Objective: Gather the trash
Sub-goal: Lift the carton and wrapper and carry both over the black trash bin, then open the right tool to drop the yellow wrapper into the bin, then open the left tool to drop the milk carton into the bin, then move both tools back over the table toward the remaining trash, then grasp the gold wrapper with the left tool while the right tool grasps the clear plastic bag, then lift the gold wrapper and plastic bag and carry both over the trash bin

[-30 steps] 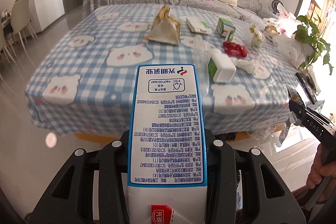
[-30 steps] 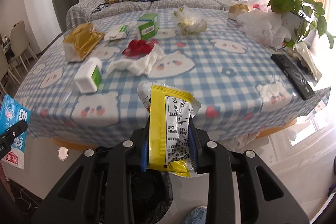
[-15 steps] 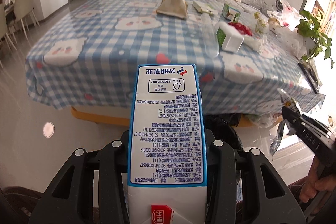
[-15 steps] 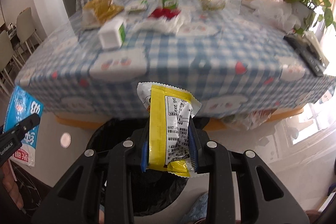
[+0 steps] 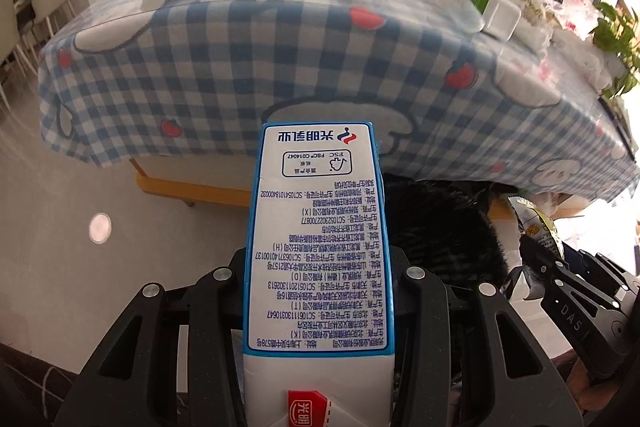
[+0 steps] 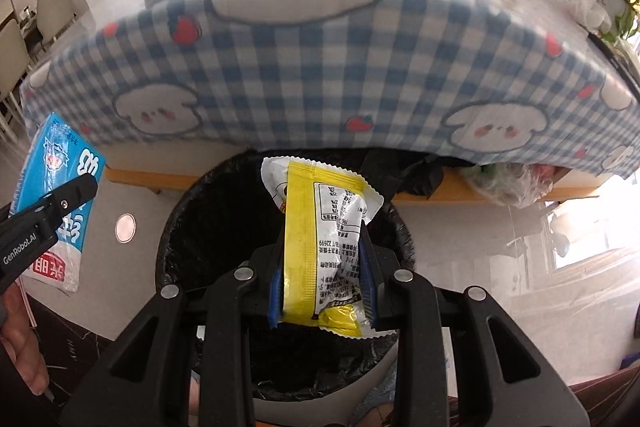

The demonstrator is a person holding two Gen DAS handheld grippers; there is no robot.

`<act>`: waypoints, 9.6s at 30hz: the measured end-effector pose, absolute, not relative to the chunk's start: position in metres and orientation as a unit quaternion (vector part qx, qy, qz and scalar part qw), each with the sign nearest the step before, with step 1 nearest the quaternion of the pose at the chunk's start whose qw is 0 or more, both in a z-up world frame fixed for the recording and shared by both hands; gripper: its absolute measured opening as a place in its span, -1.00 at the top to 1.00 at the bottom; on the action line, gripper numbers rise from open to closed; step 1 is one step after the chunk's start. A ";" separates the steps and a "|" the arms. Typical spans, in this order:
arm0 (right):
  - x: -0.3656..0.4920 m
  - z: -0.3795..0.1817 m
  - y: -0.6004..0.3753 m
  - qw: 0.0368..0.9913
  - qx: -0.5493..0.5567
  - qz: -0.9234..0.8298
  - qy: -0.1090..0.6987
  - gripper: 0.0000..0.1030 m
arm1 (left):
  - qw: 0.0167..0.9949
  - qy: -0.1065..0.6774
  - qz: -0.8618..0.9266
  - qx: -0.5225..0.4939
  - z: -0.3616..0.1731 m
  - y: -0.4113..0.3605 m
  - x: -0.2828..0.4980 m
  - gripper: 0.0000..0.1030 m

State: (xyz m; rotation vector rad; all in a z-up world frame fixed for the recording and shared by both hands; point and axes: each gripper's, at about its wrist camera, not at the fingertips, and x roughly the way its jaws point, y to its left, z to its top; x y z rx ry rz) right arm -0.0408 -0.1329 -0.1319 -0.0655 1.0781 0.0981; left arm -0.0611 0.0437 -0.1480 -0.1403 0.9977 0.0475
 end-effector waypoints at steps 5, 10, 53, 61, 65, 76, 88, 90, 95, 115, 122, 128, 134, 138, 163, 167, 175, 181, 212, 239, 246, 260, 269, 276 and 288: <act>-0.035 -0.146 -0.122 0.851 -0.044 0.045 0.522 0.45 | 0.877 0.476 0.015 -0.065 -0.156 0.044 -0.063 0.20; -0.030 -0.153 -0.118 0.847 -0.049 0.049 0.526 0.42 | 0.876 0.477 0.022 -0.068 -0.159 0.049 -0.065 0.20; -0.034 -0.145 -0.235 0.859 -0.025 -0.058 0.508 -0.84 | 0.855 0.515 -0.060 -0.025 -0.191 -0.063 -0.036 0.17; -0.032 -0.141 -0.237 0.861 -0.021 -0.060 0.505 -0.84 | 0.861 0.506 -0.039 -0.024 -0.181 -0.059 -0.038 -0.37; -0.033 -0.132 -0.233 0.864 -0.017 -0.056 0.500 -0.84 | 0.867 0.498 -0.030 -0.023 -0.172 -0.052 -0.040 -0.56; -0.035 -0.085 -0.230 0.887 0.001 -0.044 0.460 -0.84 | 0.889 0.456 -0.027 -0.034 -0.121 -0.036 -0.047 -0.88; -0.021 -0.035 -0.235 0.907 -0.002 -0.041 0.419 -0.84 | 0.895 0.445 -0.022 -0.032 -0.076 -0.017 -0.034 -0.88; -0.017 -0.025 -0.234 0.912 -0.009 -0.041 0.407 -0.84 | 0.897 0.441 -0.018 -0.029 -0.067 -0.013 -0.028 -0.88; 0.002 -0.002 -0.234 0.919 -0.010 -0.039 0.391 -0.84 | 0.896 0.443 -0.018 -0.037 -0.053 -0.004 -0.006 -0.88; 0.113 0.023 -0.244 0.927 -0.040 -0.043 0.371 -0.84 | 0.906 0.422 0.017 -0.021 -0.012 0.018 0.110 -0.88; 0.154 0.019 -0.249 0.925 -0.048 -0.048 0.373 -0.83 | 0.904 0.426 0.024 -0.014 -0.015 0.019 0.149 -0.88; 0.188 0.014 -0.253 0.925 -0.047 -0.049 0.375 -0.84 | 0.902 0.430 0.029 -0.020 -0.021 0.022 0.182 -0.88; 0.224 0.004 -0.258 0.920 -0.042 -0.053 0.385 -0.83 | 0.897 0.441 0.027 -0.022 -0.032 0.023 0.219 -0.88; 0.246 -0.001 -0.261 0.918 -0.040 -0.059 0.390 -0.83 | 0.894 0.447 0.029 -0.026 -0.038 0.025 0.240 -0.86; 0.333 -0.043 -0.278 0.884 -0.010 -0.074 0.462 -0.05 | 0.863 0.503 0.038 -0.018 -0.072 0.020 0.314 0.34; 0.337 -0.046 -0.284 0.879 0.006 -0.067 0.472 0.17 | 0.862 0.506 0.035 -0.019 -0.070 0.019 0.316 0.69; 0.338 -0.045 -0.283 0.883 0.008 -0.070 0.465 0.44 | 0.868 0.494 0.028 -0.031 -0.067 0.021 0.316 0.84; 0.335 -0.042 -0.288 0.883 0.014 -0.076 0.463 0.46 | 0.871 0.488 0.028 -0.039 -0.062 0.026 0.311 0.85; 0.270 -0.014 -0.273 0.894 0.008 -0.066 0.443 0.46 | 0.886 0.460 0.018 -0.044 -0.023 0.030 0.250 0.86; 0.200 0.009 -0.259 0.905 0.012 -0.050 0.422 0.46 | 0.894 0.445 0.014 -0.054 -0.007 0.031 0.174 0.86; 0.178 0.017 -0.258 0.907 0.012 -0.046 0.418 0.46 | 0.895 0.442 0.009 -0.055 -0.002 0.031 0.153 0.86; 0.127 0.038 -0.234 0.916 0.010 -0.025 0.400 0.46 | 0.900 0.431 0.005 -0.071 0.009 0.039 0.101 0.86; 0.099 0.037 -0.209 0.918 -0.002 -0.007 0.396 0.46 | 0.899 0.432 0.005 -0.073 0.002 0.045 0.069 0.86; 0.083 0.027 -0.196 0.916 -0.005 0.005 0.402 0.46 | 0.897 0.434 0.007 -0.083 -0.004 0.057 0.044 0.86; 0.042 0.017 -0.180 0.912 -0.001 0.029 0.408 0.46 | 0.898 0.428 -0.005 -0.104 -0.010 0.059 -0.010 0.86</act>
